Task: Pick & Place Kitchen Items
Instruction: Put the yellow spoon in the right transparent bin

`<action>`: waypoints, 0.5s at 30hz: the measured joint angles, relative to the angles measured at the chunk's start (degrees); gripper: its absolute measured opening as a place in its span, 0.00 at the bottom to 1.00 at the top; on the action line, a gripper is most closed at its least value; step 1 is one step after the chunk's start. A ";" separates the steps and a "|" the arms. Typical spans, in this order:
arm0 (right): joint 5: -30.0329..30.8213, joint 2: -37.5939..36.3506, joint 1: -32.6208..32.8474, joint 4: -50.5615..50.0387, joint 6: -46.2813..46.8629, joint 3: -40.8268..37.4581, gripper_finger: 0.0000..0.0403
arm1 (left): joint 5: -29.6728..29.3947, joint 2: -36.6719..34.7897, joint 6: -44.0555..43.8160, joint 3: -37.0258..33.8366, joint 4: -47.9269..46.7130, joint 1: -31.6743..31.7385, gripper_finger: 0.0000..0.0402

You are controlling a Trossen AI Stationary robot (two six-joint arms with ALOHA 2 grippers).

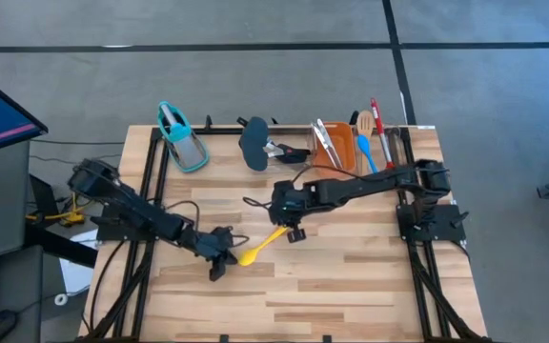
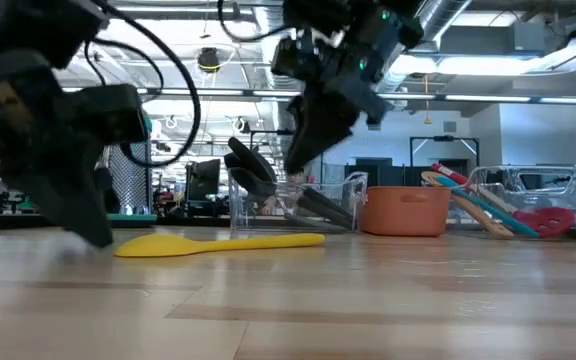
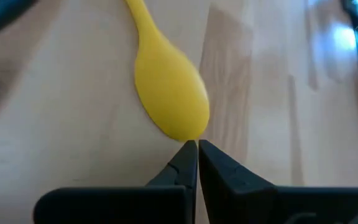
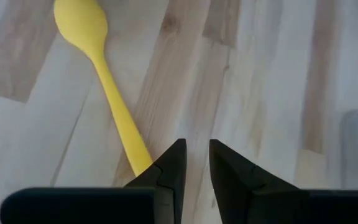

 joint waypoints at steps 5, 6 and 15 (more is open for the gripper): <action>0.00 -2.91 0.02 0.34 0.00 0.02 0.16 | 2.47 8.80 0.40 4.43 5.14 -0.15 0.00; 0.00 -3.41 0.02 0.41 0.03 0.02 0.16 | 2.42 10.44 0.55 5.48 5.24 -0.12 0.00; 0.00 -5.03 0.39 -2.04 2.45 0.00 0.16 | 1.08 14.71 5.36 7.71 5.91 3.19 0.00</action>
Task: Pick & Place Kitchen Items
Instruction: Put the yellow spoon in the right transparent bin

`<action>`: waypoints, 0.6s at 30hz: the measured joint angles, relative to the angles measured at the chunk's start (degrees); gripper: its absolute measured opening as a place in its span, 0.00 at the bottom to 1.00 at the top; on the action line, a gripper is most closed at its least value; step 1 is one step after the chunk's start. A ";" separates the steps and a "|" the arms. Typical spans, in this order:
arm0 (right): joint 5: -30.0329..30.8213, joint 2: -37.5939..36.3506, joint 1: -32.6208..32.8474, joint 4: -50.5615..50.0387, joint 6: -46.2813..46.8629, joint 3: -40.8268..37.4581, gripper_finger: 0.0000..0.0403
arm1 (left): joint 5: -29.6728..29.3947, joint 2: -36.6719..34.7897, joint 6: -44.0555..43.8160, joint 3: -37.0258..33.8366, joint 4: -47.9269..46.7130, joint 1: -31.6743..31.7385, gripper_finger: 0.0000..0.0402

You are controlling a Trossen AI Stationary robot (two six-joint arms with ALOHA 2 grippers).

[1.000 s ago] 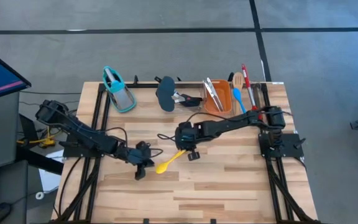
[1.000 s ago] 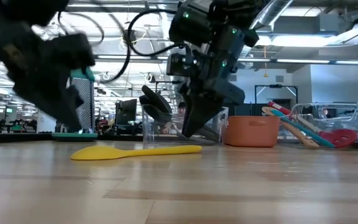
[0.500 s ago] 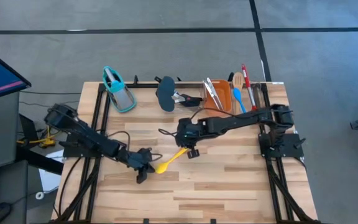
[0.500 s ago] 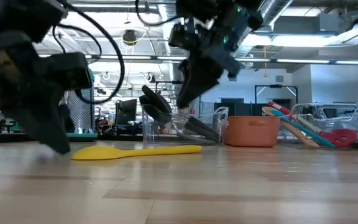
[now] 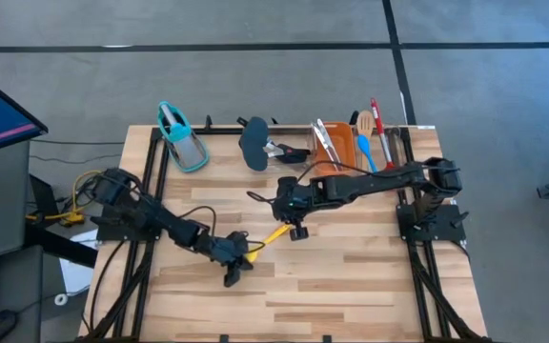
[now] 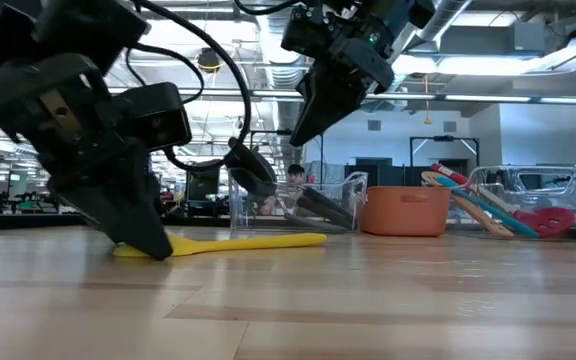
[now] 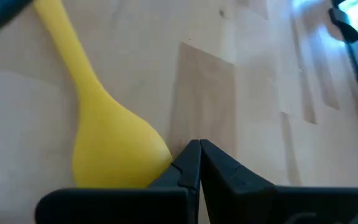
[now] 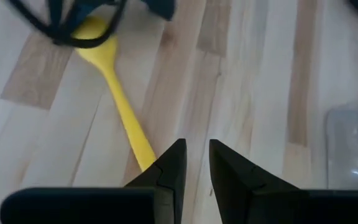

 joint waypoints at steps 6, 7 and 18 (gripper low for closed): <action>0.19 0.00 0.58 -1.88 1.59 0.00 0.16 | -0.75 -0.10 4.64 -0.10 -0.23 4.05 0.00; 0.20 0.00 0.57 -1.92 1.90 0.00 0.16 | -1.00 -0.10 5.42 -0.11 -0.20 4.77 0.00; 0.23 0.00 0.55 -5.19 3.19 0.00 0.16 | -2.49 -1.19 9.11 -0.31 -0.06 8.95 0.00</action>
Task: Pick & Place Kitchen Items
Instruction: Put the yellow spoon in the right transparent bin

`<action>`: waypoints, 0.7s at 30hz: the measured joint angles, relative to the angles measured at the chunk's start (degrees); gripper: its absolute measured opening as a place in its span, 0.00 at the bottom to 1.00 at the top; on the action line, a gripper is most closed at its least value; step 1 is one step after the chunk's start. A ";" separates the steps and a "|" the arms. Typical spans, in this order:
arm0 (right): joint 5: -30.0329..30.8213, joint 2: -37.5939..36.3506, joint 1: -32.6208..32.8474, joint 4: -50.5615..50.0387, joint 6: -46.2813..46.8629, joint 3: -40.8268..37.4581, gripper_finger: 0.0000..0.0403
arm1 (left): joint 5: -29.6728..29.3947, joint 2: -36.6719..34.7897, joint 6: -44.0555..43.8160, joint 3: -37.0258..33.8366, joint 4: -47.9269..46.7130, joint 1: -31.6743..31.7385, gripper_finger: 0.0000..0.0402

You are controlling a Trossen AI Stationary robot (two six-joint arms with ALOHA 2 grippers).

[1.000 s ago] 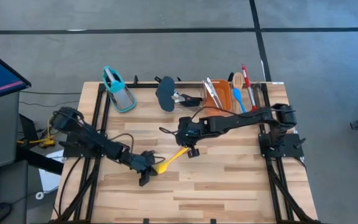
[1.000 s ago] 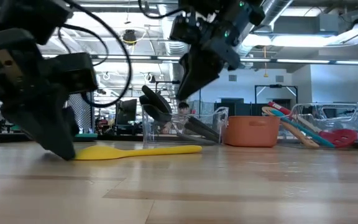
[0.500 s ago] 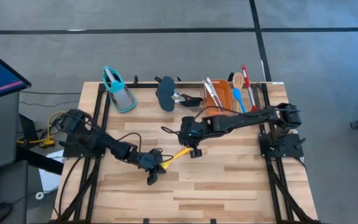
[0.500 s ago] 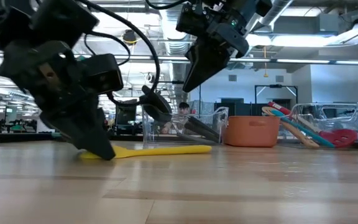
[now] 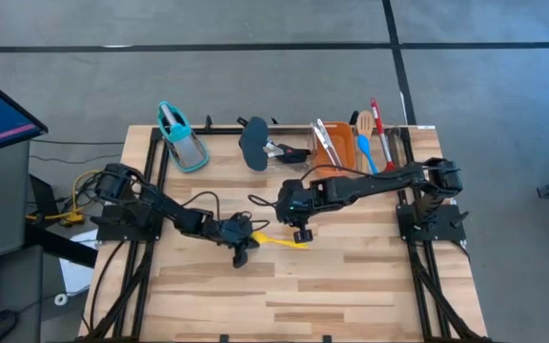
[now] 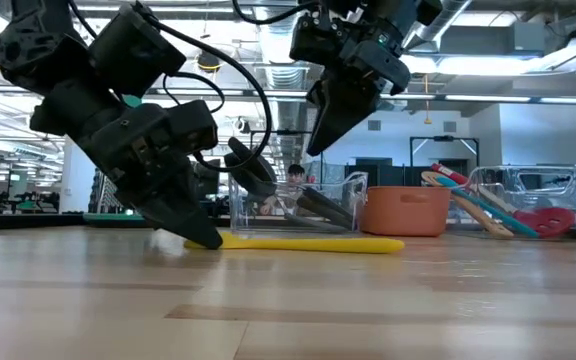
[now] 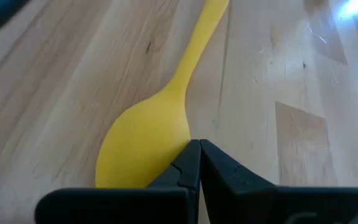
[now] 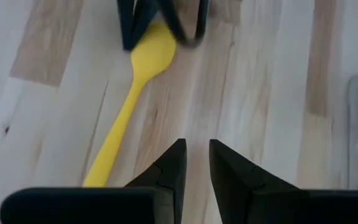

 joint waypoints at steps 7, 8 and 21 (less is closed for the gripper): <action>0.01 0.00 0.00 -4.26 2.83 0.00 0.13 | -3.79 -5.70 2.98 -0.35 -7.06 -0.26 0.00; 0.01 0.00 0.02 -4.23 3.25 0.00 0.12 | -4.41 -5.80 2.90 -0.33 -7.96 0.01 0.00; -0.03 0.02 0.04 -5.46 5.37 0.00 0.00 | -4.27 -12.10 5.30 -0.67 -6.69 0.26 0.00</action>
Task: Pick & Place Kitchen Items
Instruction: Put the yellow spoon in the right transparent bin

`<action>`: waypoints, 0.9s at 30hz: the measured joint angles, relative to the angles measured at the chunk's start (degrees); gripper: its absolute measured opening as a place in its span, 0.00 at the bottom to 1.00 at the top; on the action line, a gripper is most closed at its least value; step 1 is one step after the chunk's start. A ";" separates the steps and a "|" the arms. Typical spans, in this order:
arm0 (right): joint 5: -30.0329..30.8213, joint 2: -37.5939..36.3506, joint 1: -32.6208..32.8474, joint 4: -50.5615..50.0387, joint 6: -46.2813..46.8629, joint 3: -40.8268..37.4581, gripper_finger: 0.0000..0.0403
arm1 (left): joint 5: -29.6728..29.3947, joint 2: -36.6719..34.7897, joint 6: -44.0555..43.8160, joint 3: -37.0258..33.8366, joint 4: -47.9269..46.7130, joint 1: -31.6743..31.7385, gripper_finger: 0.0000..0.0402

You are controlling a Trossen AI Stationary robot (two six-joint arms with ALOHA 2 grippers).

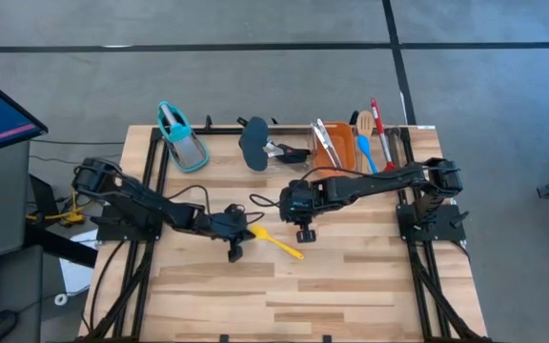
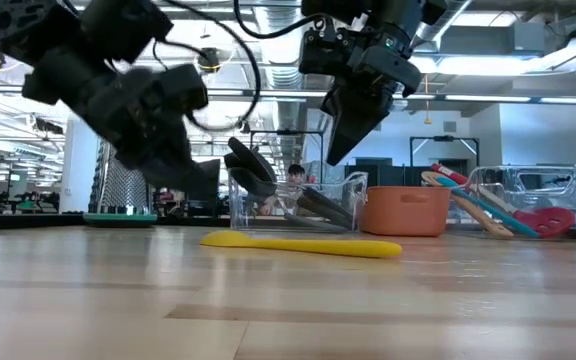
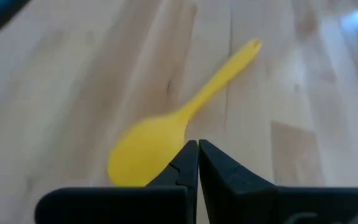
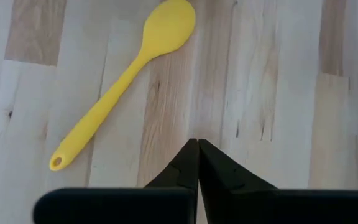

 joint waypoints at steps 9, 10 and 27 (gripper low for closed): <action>-1.51 0.00 1.52 -0.53 1.50 0.00 0.00 | -2.41 -0.33 0.26 -2.22 -0.39 2.90 0.00; -1.53 0.00 1.79 -0.29 1.48 0.00 0.00 | -2.33 0.62 0.26 -2.19 0.02 3.15 0.00; -2.04 0.79 3.34 -0.51 19.61 -0.09 0.05 | 0.75 7.04 -1.40 -1.87 4.89 4.24 0.00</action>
